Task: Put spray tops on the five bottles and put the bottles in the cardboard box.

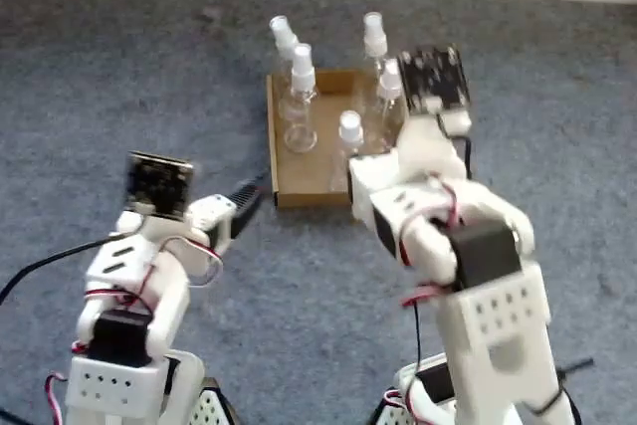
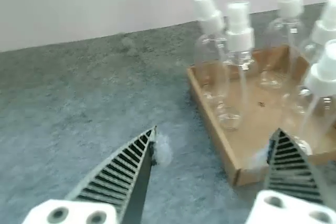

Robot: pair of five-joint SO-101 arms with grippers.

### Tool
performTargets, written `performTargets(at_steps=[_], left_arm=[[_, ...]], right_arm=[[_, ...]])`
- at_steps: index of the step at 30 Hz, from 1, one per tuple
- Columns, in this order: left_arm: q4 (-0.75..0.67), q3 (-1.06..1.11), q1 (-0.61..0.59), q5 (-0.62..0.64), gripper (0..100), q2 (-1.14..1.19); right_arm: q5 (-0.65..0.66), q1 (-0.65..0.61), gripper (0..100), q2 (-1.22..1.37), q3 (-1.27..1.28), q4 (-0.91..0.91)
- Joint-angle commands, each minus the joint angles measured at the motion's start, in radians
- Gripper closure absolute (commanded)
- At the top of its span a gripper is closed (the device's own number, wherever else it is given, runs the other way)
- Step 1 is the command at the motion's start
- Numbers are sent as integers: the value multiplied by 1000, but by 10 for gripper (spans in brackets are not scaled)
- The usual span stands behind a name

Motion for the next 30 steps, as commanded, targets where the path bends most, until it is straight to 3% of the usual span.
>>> performTargets(at_steps=[1,8,16,20,26,30], left_arm=[[144,-140,-133,8,723,-8],[411,-292,-285,8,722,-10],[568,-265,-309,8,719,-176],[543,-137,-308,5,719,-410],[443,97,-309,-173,719,-344],[290,317,-308,-195,723,-377]], right_arm=[[12,-4,728,-133,162,8],[12,-4,728,-363,526,5],[14,-4,728,-673,788,5],[117,58,728,-799,832,5],[253,223,728,-866,865,5],[258,265,728,-869,1043,-15]])
